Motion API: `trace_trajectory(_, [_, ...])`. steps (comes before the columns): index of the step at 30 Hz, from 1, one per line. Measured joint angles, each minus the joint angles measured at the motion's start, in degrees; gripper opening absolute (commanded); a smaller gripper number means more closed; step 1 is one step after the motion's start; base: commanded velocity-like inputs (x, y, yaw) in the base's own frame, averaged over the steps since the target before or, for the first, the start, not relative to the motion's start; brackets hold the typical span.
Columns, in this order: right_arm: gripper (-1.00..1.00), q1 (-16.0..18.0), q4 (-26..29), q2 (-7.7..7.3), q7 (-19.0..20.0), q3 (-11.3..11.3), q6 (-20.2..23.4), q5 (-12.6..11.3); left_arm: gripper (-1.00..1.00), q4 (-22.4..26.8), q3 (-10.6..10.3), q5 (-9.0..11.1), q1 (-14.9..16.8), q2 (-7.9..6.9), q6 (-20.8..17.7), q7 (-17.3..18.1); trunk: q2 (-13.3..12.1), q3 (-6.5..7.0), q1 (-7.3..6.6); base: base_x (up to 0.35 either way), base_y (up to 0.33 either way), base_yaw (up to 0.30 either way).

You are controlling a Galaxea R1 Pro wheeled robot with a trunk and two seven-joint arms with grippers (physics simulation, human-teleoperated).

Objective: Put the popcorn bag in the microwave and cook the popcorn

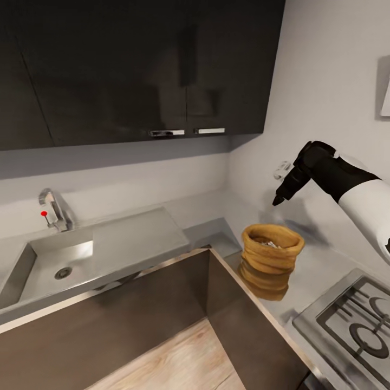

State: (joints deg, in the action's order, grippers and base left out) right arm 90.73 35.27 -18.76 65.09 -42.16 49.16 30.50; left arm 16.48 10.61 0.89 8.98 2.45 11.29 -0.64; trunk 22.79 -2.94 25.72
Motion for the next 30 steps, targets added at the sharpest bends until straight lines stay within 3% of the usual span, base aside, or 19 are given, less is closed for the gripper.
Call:
trace_trajectory(6, [1.0,-0.2,0.0,-0.06,0.0,0.0,0.0,0.0,1.0,0.0,-0.1,0.0,0.0,0.01,0.1,0.0,0.0,0.0,0.02,0.194,-0.2,0.0])
trace_trajectory(19, [1.0,-2.5,0.0,0.18,-2.1,-0.2,-1.6,0.0,1.0,0.0,-0.2,-0.1,-0.1,0.07,0.1,0.0,0.0,0.0,0.03,0.007,-0.006,0.0])
trace_trajectory(30, [1.0,-2.8,-0.6,0.09,-2.7,-0.2,-2.8,-0.1,1.0,0.0,-0.2,0.0,-0.1,0.07,0.1,0.0,0.0,0.0,0.03,0.114,-0.042,0.0])
